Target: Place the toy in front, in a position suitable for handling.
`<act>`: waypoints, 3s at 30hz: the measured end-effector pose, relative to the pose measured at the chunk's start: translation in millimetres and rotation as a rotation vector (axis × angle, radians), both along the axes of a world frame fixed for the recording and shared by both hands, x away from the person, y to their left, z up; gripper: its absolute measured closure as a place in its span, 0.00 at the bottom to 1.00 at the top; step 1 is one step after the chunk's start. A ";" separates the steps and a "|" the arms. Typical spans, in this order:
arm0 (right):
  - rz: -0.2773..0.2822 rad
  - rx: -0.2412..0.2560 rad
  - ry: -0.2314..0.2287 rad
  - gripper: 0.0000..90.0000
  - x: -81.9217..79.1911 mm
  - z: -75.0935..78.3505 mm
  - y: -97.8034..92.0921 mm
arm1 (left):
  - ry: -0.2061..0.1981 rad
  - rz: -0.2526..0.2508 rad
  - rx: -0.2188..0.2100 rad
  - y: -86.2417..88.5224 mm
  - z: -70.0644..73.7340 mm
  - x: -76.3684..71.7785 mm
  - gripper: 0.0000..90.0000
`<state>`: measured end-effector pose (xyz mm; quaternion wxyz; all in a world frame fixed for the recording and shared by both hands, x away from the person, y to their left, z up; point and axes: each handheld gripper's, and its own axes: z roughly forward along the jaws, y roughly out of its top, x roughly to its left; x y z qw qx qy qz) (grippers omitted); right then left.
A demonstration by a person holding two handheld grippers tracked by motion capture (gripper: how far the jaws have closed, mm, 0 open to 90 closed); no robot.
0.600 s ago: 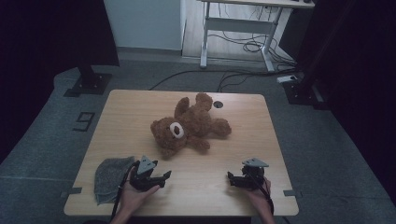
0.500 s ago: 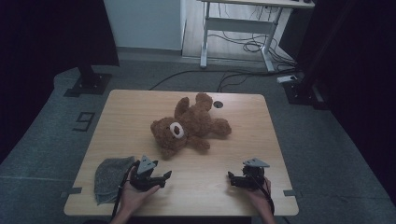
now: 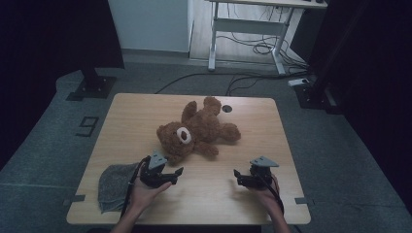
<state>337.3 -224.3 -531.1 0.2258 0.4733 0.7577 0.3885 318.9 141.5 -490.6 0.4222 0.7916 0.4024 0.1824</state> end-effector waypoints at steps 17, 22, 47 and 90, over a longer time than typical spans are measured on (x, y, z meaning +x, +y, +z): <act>0.051 -0.032 -0.051 0.15 88.6 43.3 33.5 | 0.042 0.095 0.028 13.4 -1.0 36.6 0.28; 0.035 -0.047 -0.021 0.15 109.6 33.6 33.0 | 0.071 0.092 0.018 14.1 -7.1 45.3 0.28; 0.105 0.006 0.040 0.52 170.0 -6.3 29.6 | 0.130 0.140 0.027 3.4 -28.4 73.0 0.51; 0.128 -0.005 -0.022 0.76 148.8 13.0 33.1 | 0.213 0.169 -0.065 8.5 -33.4 99.3 0.17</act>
